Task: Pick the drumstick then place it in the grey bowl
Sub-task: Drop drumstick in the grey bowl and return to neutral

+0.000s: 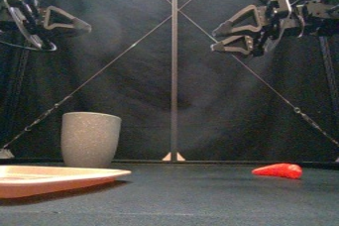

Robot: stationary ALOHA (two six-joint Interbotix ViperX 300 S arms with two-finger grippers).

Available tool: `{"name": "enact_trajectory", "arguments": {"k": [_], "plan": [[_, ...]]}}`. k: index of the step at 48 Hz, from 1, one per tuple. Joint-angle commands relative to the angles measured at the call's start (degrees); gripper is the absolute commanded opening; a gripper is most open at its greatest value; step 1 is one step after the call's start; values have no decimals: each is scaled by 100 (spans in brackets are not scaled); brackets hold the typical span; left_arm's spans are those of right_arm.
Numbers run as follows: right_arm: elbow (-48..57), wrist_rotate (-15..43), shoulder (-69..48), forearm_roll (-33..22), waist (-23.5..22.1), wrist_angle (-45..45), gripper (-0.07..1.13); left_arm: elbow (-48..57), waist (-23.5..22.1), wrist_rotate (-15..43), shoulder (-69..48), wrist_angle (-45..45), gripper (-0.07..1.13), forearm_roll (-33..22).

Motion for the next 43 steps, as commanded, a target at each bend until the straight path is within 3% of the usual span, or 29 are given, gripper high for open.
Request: {"name": "enact_trajectory", "arguments": {"k": [1, 43], "plan": [[-26, 9, -123, 9, 18, -44, 91, -70, 35, 9, 18, -62, 4, 35], [-79, 9, -62, -26, 97, -123, 91, 114, 35, 9, 18, -88, 4, 35]]}}
